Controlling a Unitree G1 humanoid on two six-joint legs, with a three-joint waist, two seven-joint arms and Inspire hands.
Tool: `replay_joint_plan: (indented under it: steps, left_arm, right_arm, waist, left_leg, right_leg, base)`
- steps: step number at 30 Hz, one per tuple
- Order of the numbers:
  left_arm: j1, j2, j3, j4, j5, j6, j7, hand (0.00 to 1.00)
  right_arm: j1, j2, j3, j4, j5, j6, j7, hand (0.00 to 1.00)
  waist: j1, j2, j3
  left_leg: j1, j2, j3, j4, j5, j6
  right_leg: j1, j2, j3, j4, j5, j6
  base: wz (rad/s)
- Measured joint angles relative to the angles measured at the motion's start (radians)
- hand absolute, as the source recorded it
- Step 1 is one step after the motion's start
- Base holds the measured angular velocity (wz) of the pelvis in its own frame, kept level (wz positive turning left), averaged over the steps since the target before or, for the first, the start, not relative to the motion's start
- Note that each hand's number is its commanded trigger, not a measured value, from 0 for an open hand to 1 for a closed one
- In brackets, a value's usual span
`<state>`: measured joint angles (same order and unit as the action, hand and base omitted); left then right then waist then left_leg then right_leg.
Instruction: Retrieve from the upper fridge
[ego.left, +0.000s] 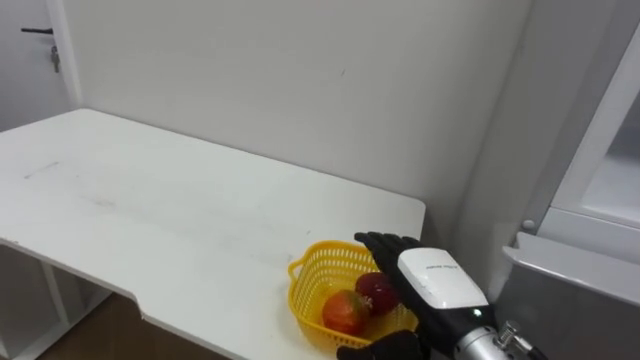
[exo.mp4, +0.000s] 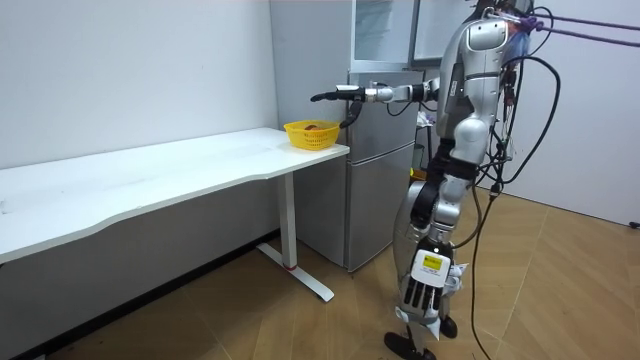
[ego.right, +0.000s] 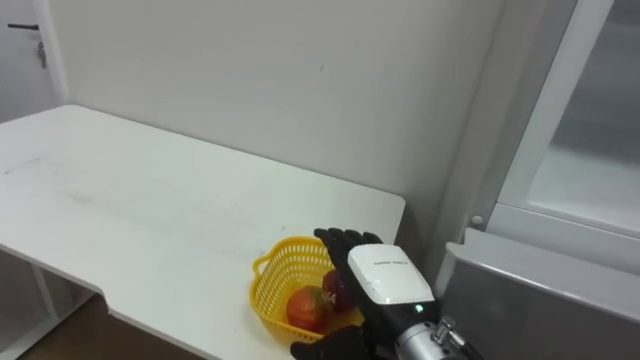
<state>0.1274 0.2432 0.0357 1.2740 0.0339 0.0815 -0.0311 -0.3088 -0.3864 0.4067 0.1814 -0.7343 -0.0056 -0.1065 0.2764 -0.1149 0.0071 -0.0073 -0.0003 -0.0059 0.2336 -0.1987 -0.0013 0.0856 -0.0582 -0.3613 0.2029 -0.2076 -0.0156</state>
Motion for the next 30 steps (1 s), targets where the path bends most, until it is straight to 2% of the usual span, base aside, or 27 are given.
replay_joint_plan:
  steps: [2, 6, 8, 10, 12, 13, 14, 15, 16, 19, 23, 25, 30]
  left_arm:
    - [0.006, -0.001, 0.0, 0.0, 0.0, -0.001, 0.0, 0.0]
    - [0.018, -0.016, 0.0, 0.001, 0.0, -0.007, -0.001, 0.0]
    - [0.021, -0.023, 0.0, 0.002, 0.001, -0.006, -0.002, 0.0]
    - [0.029, -0.036, 0.0, 0.0, -0.002, -0.006, -0.001, 0.0]
    - [0.03, -0.041, 0.001, 0.002, -0.001, -0.007, 0.001, 0.0]
    - [0.035, -0.041, 0.0, 0.003, -0.002, -0.01, 0.005, 0.0]
    - [0.042, -0.042, 0.001, 0.003, -0.001, -0.01, 0.008, 0.0]
    - [0.05, -0.045, 0.001, 0.004, -0.001, -0.01, 0.015, 0.0]
    - [0.057, -0.047, 0.002, 0.003, -0.002, -0.01, 0.021, 0.0]
    - [0.053, -0.056, 0.002, 0.011, -0.003, -0.013, 0.025, 0.0]
    - [0.041, -0.074, 0.002, 0.022, -0.002, -0.021, 0.029, 0.0]
    - [0.04, -0.077, 0.002, 0.02, -0.002, -0.023, 0.029, 0.0]
    - [0.039, -0.079, 0.002, 0.021, -0.004, -0.027, 0.031, 0.0]
  right_arm:
    - [0.0, 0.002, -0.004, -0.005, -0.004, -0.005, 0.0, 0.0]
    - [0.006, 0.01, -0.038, -0.08, 0.032, -0.022, -0.001, 0.0]
    - [0.008, 0.026, -0.064, -0.123, 0.058, -0.036, -0.005, 0.0]
    - [0.017, 0.031, -0.093, -0.198, 0.093, -0.048, -0.013, 0.0]
    - [0.035, 0.042, -0.106, -0.251, 0.107, -0.065, -0.021, 0.0]
    - [0.06, 0.056, -0.121, -0.278, 0.103, -0.075, -0.033, 0.0]
    - [0.073, 0.063, -0.126, -0.29, 0.102, -0.083, -0.039, 0.0]
    - [0.106, 0.074, -0.127, -0.319, 0.101, -0.098, -0.052, 0.0]
    - [0.151, 0.089, -0.127, -0.335, 0.102, -0.121, -0.066, 0.0]
    - [0.272, 0.111, -0.127, -0.366, 0.111, -0.139, -0.078, 0.0]
    - [0.329, 0.119, -0.128, -0.406, 0.149, -0.161, -0.078, 0.0]
    - [0.39, 0.135, -0.159, -0.451, 0.149, -0.182, -0.084, 0.0]
    - [0.439, 0.138, -0.22, -0.476, 0.157, -0.19, -0.135, 0.0]
  waist:
    - [-0.002, 0.002, 0.0013]
    - [-0.024, 0.016, 0.0093]
    - [-0.041, 0.025, 0.0068]
    - [-0.054, 0.042, 0.0032]
    - [-0.061, 0.054, -0.0041]
    - [-0.064, 0.065, -0.0052]
    - [-0.065, 0.066, -0.0092]
    - [-0.077, 0.072, -0.009]
    - [-0.1, 0.073, -0.0096]
    - [-0.121, 0.073, -0.0113]
    - [-0.134, 0.079, -0.013]
    - [-0.147, 0.084, -0.0141]
    - [-0.193, 0.105, -0.0135]
  left_leg:
    - [-0.001, 0.0, 0.0, 0.001, 0.0, 0.0]
    - [-0.003, 0.002, 0.005, 0.003, 0.0, 0.001]
    - [-0.002, 0.003, 0.005, 0.009, -0.001, 0.001]
    - [0.0, 0.003, 0.005, 0.008, 0.0, 0.001]
    - [0.01, 0.003, 0.008, 0.001, 0.0, 0.002]
    - [0.022, 0.004, 0.02, -0.008, 0.001, 0.002]
    - [0.029, 0.005, 0.029, -0.012, 0.001, 0.003]
    - [0.039, 0.005, 0.036, -0.015, 0.001, 0.003]
    - [0.05, 0.006, 0.036, -0.018, 0.001, 0.003]
    - [0.065, 0.011, 0.043, -0.035, 0.0, 0.003]
    - [0.071, 0.02, 0.086, -0.034, -0.001, 0.003]
    - [0.072, 0.021, 0.099, -0.033, -0.002, 0.005]
    - [0.074, 0.023, 0.13, -0.038, -0.003, 0.008]
  right_leg:
    - [0.0, 0.0, 0.001, 0.0, 0.0, 0.0]
    - [-0.003, -0.001, 0.003, -0.001, 0.0, 0.0]
    - [-0.005, -0.001, 0.004, -0.001, 0.0, 0.0]
    - [-0.005, -0.002, 0.006, -0.001, 0.001, 0.002]
    - [-0.002, -0.001, 0.012, -0.002, 0.001, 0.003]
    - [0.003, 0.0, 0.02, -0.004, 0.002, 0.003]
    - [0.004, 0.001, 0.028, -0.005, 0.002, 0.003]
    - [0.013, 0.002, 0.033, -0.005, 0.002, 0.004]
    - [0.024, 0.002, 0.032, -0.007, 0.002, 0.004]
    - [0.038, 0.004, 0.045, -0.015, 0.002, 0.004]
    - [0.021, 0.01, 0.086, -0.017, 0.004, 0.004]
    - [0.016, 0.012, 0.102, -0.018, 0.008, 0.006]
    - [0.004, 0.022, 0.136, -0.018, 0.022, 0.01]
  base:
    - [0.0]
    - [0.0]
    - [0.0]
    - [0.0]
    - [-0.06]
    - [-0.16]
    - [-0.23]
    - [-0.11]
    - [0.0]
    - [-0.07]
    - [-0.25]
    - [-0.2]
    - [-0.21]
